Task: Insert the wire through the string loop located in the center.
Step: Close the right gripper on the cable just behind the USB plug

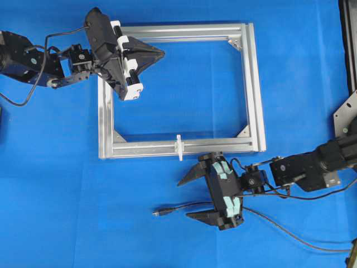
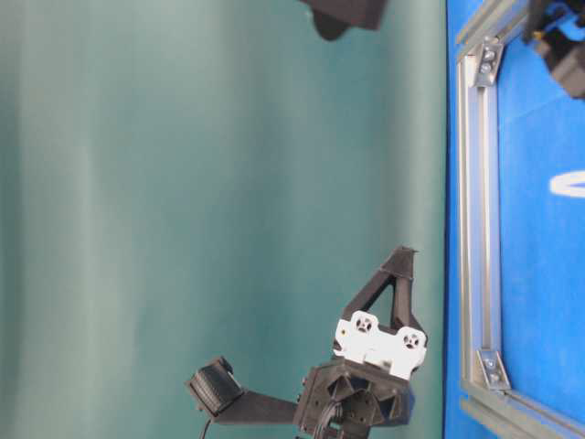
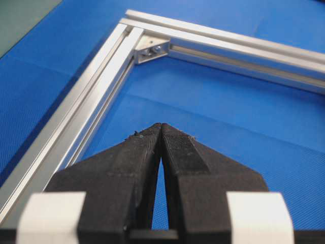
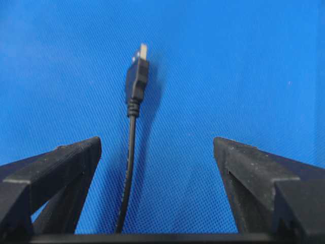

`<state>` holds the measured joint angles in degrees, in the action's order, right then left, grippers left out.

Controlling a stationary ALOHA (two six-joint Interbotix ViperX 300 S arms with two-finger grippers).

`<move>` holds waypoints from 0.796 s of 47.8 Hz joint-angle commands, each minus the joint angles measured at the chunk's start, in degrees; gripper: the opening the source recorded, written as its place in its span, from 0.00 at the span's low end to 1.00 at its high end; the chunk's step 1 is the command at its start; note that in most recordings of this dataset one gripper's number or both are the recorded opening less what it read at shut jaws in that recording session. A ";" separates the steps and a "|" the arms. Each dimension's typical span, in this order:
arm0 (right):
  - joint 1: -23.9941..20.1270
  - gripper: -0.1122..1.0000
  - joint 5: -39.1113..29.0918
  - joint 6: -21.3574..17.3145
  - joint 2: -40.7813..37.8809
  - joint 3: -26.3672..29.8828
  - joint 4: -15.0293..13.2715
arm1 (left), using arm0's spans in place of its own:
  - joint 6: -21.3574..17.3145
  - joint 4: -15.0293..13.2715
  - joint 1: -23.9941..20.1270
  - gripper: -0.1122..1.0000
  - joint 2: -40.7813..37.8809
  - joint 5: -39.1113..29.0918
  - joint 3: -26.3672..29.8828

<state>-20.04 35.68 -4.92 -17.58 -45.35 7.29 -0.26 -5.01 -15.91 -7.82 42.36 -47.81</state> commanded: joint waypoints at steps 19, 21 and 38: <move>-0.44 0.84 0.79 0.00 -1.41 1.49 1.23 | -0.09 0.18 -0.26 0.10 1.67 0.35 0.26; -0.44 0.79 0.79 0.09 -1.41 1.49 1.05 | 0.00 0.18 -0.18 0.10 1.67 0.35 0.26; -0.79 0.09 1.41 0.44 -1.14 1.58 0.18 | -0.09 0.18 -0.26 0.10 1.85 0.35 -0.26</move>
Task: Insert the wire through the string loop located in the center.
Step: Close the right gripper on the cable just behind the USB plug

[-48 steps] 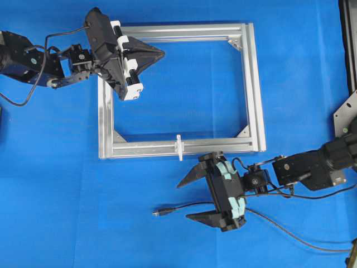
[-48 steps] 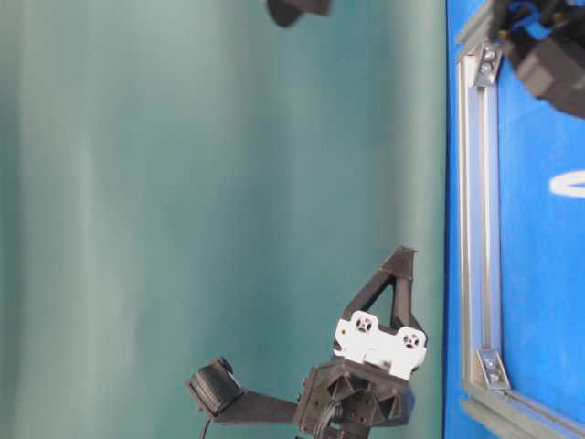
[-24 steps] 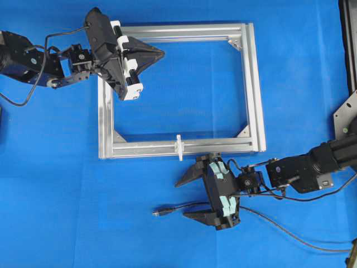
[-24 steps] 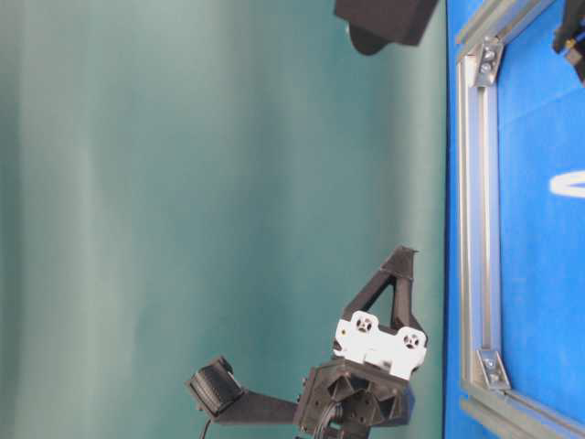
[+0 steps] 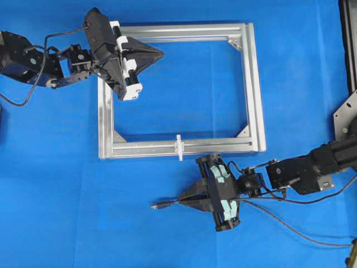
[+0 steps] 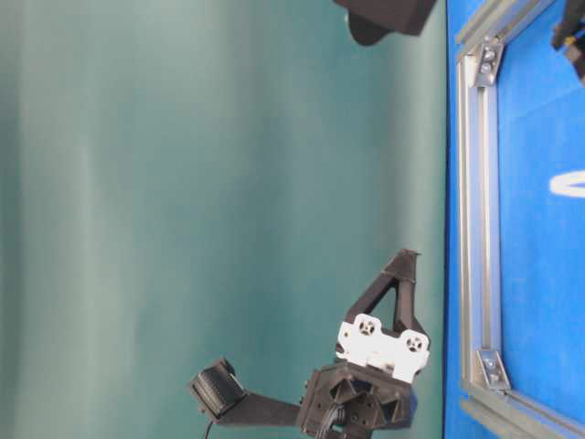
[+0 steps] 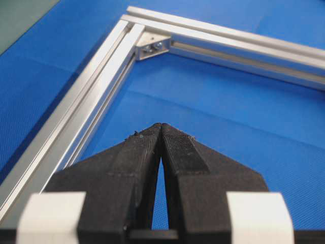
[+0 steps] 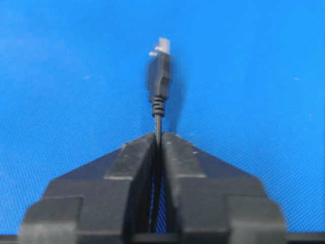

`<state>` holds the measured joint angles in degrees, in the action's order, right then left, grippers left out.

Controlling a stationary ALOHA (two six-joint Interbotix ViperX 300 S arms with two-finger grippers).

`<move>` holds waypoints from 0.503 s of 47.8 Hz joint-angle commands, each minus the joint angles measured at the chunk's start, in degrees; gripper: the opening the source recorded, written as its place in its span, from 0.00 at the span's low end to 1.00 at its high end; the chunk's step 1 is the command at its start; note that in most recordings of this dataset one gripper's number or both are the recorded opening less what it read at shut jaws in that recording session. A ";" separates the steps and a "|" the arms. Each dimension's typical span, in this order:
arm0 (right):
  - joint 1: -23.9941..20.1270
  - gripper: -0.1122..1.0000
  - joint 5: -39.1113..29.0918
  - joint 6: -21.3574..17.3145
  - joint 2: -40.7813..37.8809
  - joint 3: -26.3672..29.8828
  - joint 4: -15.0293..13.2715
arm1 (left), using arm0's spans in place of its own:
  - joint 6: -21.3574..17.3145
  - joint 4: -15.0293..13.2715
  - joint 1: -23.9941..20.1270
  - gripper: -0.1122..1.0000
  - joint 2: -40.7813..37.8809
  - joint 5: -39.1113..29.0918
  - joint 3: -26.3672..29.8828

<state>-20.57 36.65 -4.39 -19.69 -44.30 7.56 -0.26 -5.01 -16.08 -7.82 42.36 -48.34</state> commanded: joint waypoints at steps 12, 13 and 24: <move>-0.18 0.08 0.18 -0.09 1.49 0.53 -0.18 | 0.00 0.18 -0.09 0.10 2.02 0.35 0.00; -0.26 0.08 0.09 -0.18 1.67 0.53 -0.18 | 0.00 0.18 -0.09 0.10 1.93 0.35 0.00; -0.26 0.08 -4.75 -0.35 7.65 0.09 -0.18 | 0.00 0.18 -0.09 0.10 2.02 0.35 0.00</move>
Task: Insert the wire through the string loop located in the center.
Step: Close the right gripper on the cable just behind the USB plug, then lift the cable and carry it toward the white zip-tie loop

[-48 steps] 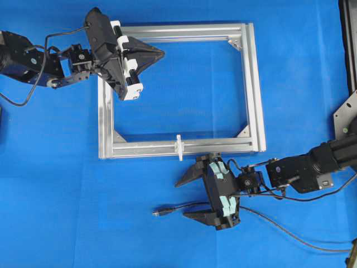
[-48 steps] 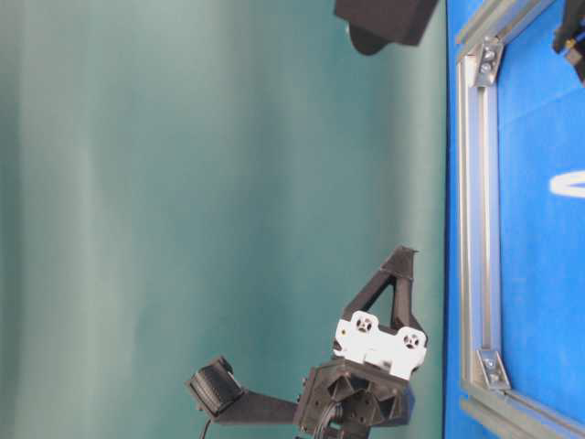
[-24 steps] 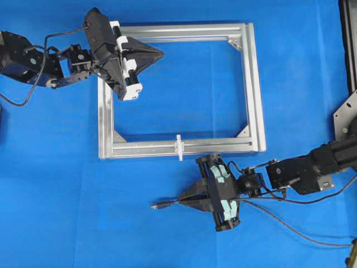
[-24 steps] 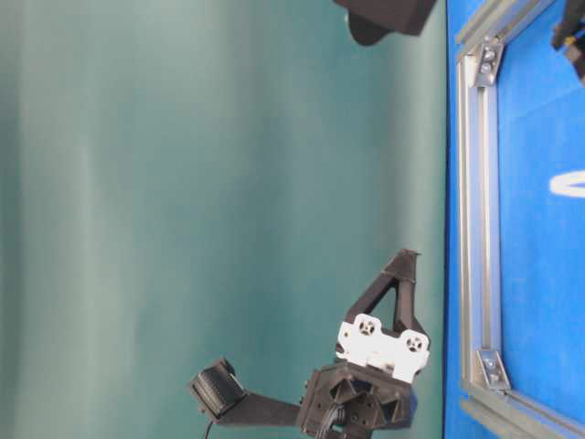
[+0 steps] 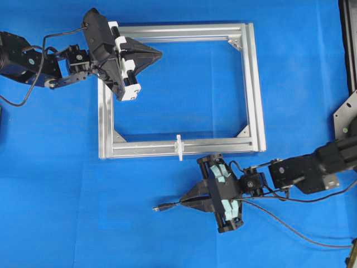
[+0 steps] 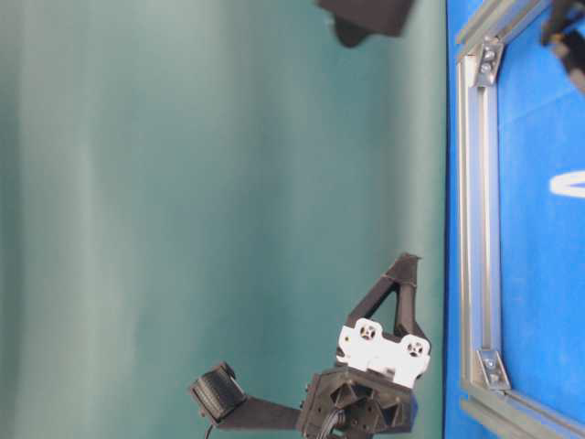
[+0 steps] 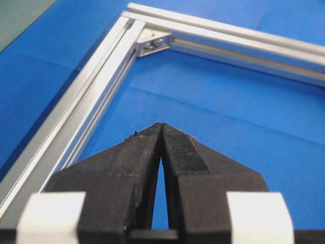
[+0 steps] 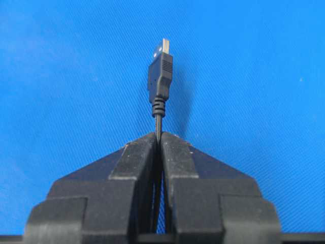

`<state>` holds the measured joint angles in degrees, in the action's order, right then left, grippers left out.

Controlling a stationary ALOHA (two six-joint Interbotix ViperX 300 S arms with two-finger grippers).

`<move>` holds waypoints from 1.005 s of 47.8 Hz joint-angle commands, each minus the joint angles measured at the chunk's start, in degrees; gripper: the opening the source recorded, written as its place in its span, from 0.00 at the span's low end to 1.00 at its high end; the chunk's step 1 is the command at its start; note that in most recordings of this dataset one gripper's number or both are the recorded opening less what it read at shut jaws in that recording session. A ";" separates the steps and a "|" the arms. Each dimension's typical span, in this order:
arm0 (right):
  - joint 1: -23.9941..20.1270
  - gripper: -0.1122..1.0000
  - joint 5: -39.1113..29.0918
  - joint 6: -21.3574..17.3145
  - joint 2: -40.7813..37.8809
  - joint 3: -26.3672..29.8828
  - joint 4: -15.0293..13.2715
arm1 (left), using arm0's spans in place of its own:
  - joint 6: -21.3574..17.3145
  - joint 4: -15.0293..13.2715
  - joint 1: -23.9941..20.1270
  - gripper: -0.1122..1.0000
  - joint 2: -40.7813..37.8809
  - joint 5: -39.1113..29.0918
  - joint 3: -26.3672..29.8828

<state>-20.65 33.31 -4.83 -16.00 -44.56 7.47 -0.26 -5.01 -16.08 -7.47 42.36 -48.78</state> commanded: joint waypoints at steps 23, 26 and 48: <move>-0.18 0.08 -12.57 0.62 14.33 0.97 -0.09 | 0.00 0.18 -0.09 0.10 1.93 0.35 0.35; -0.18 0.08 -12.57 0.62 14.33 0.88 -0.09 | 0.00 0.18 -0.09 0.10 1.93 0.35 0.35; -0.18 0.08 -12.57 0.62 14.33 0.70 -0.09 | 0.00 0.18 -0.09 0.10 1.93 0.35 0.35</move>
